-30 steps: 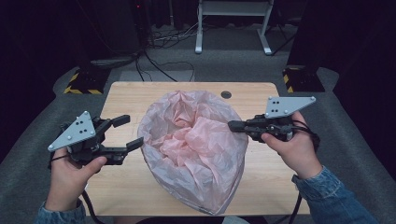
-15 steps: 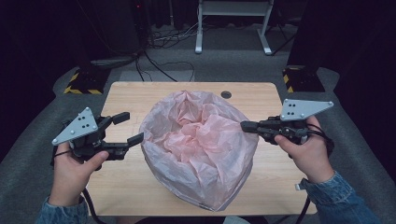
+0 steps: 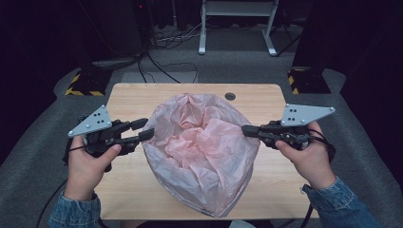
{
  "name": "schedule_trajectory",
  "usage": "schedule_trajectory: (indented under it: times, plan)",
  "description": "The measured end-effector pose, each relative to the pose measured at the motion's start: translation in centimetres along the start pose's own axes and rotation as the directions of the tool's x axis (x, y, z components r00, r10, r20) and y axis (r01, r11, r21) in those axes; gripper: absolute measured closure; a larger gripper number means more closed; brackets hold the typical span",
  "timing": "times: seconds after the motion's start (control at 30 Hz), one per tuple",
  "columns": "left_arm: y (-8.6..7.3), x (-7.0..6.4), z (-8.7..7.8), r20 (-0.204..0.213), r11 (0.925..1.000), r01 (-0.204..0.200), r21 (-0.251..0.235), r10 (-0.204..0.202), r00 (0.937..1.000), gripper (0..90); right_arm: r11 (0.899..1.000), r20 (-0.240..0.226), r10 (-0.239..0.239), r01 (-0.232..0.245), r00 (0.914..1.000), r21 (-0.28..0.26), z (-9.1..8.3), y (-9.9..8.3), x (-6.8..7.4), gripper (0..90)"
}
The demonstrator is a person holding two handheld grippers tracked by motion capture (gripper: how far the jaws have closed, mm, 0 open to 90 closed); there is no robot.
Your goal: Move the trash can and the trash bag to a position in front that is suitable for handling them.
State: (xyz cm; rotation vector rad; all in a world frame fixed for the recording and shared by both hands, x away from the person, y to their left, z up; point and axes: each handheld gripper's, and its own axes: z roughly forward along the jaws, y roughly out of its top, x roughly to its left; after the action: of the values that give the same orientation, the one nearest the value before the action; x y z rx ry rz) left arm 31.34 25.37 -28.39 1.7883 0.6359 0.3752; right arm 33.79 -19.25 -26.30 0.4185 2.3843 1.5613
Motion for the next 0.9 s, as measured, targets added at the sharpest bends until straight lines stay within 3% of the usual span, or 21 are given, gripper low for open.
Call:
schedule_trajectory:
  times: [0.03, 0.07, 0.27, 0.6, 0.9]
  plan:
    - [-0.1, 0.0, -0.1, 0.004, 1.0000, 0.003, -0.003, -0.003, 1.0000, 67.8, 1.000, 0.001, 0.000, 0.000, 1.0000, -0.002, 0.0, 0.0, 0.0, 90.0]
    - [-0.2, 0.0, -0.3, 0.007, 0.9998, 0.012, -0.017, -0.012, 0.9999, 74.5, 1.000, 0.001, 0.003, -0.003, 1.0000, -0.007, 0.0, -0.1, 0.0, 90.0]
    - [-0.5, -0.1, -1.1, -0.032, 0.9995, 0.001, -0.033, -0.002, 0.9995, 88.5, 1.000, 0.011, 0.003, -0.003, 0.9999, -0.014, -0.1, -0.3, -0.2, 90.0]
    - [-2.2, 0.3, -1.2, -0.034, 0.9998, 0.008, -0.021, -0.008, 0.9994, 89.8, 0.999, 0.034, 0.045, -0.045, 0.9984, -0.006, -0.7, -2.3, -1.2, 90.0]
    - [-3.8, 0.2, -0.1, -0.008, 0.9998, -0.009, 0.017, 0.009, 0.9999, 89.9, 0.995, 0.007, 0.089, -0.090, 0.9960, 0.042, 1.3, -4.9, -1.3, 90.0]
